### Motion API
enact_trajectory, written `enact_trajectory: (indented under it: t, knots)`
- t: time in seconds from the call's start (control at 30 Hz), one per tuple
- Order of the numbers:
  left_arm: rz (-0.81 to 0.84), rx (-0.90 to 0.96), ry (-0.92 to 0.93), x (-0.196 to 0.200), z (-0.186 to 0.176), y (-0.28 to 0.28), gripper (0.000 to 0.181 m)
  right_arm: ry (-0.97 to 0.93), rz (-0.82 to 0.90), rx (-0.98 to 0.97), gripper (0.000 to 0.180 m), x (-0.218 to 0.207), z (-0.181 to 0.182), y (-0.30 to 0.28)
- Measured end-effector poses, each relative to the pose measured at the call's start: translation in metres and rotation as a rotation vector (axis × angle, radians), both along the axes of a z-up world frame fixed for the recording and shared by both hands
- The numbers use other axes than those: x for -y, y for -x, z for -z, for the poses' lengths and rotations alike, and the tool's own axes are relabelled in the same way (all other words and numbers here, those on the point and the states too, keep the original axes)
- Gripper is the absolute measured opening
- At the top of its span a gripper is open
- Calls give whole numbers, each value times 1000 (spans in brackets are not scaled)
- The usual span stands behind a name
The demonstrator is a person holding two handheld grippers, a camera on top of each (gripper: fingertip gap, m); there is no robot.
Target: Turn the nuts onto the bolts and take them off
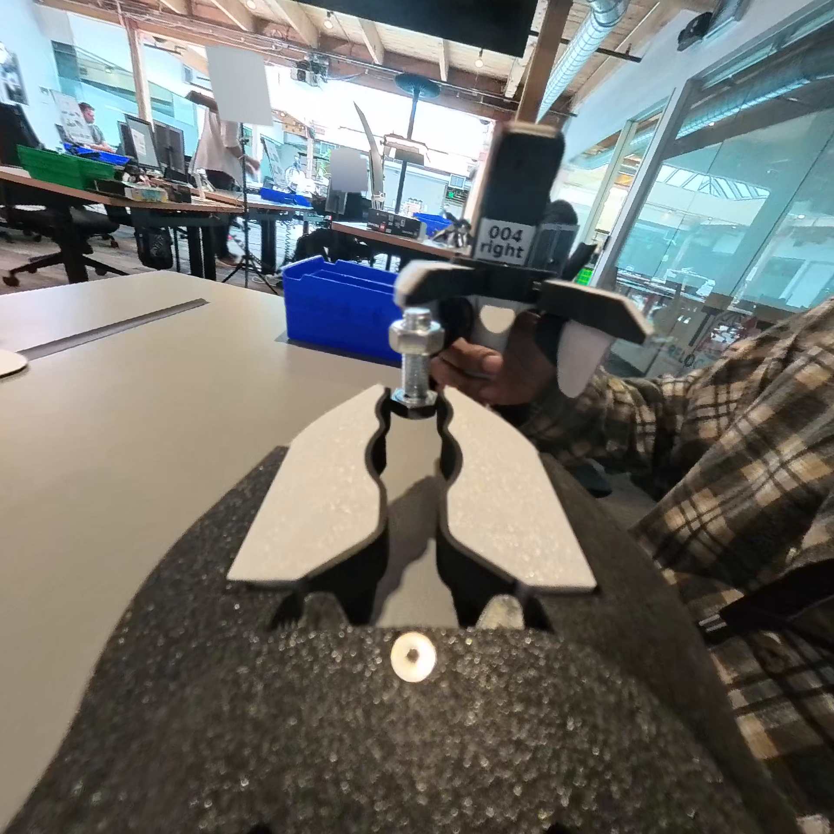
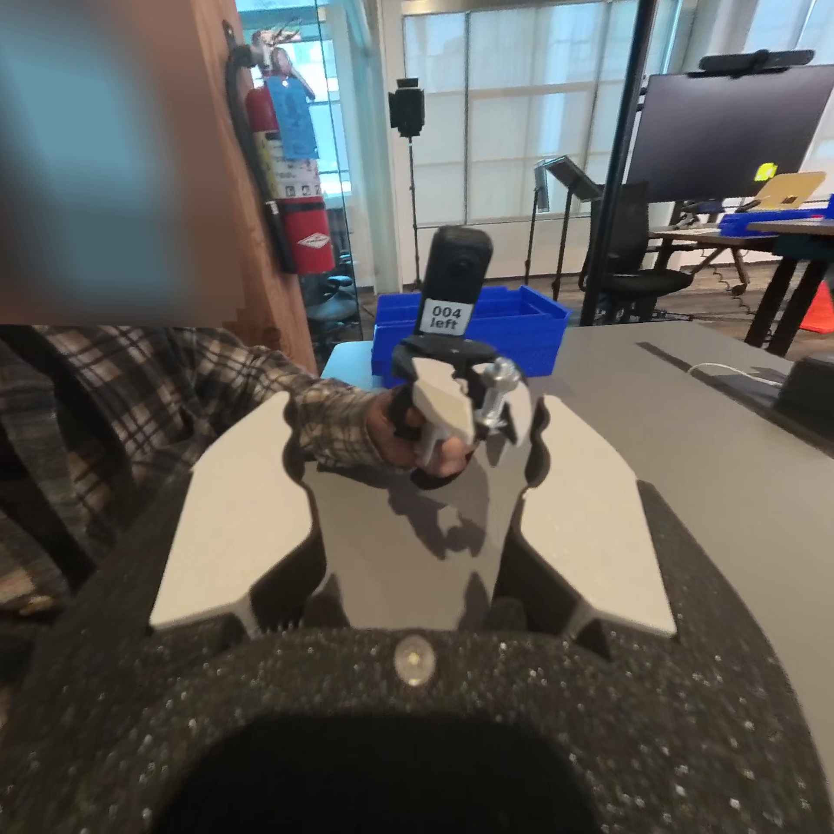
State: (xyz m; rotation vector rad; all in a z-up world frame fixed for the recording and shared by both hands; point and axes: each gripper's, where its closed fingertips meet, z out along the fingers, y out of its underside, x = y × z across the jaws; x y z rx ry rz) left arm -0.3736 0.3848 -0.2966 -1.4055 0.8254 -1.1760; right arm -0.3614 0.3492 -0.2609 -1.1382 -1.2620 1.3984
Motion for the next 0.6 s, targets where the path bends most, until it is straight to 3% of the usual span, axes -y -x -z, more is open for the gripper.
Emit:
enact_trajectory:
  t: [0.23,0.3,0.47,0.6]
  knots:
    - [21,1,-29,7,-4,-4,18,-1,-111,37,100,10,5,39]
    - [6,-9,-21,3,-1,-3,19,-21,-75,55,111,14,9,34]
    - [3,-3,1,0,0,-1,19,-18,5,25,105,10,3,10]
    - [19,-12,-26,7,-2,-6,18,-35,-26,14,108,4,-6,26]
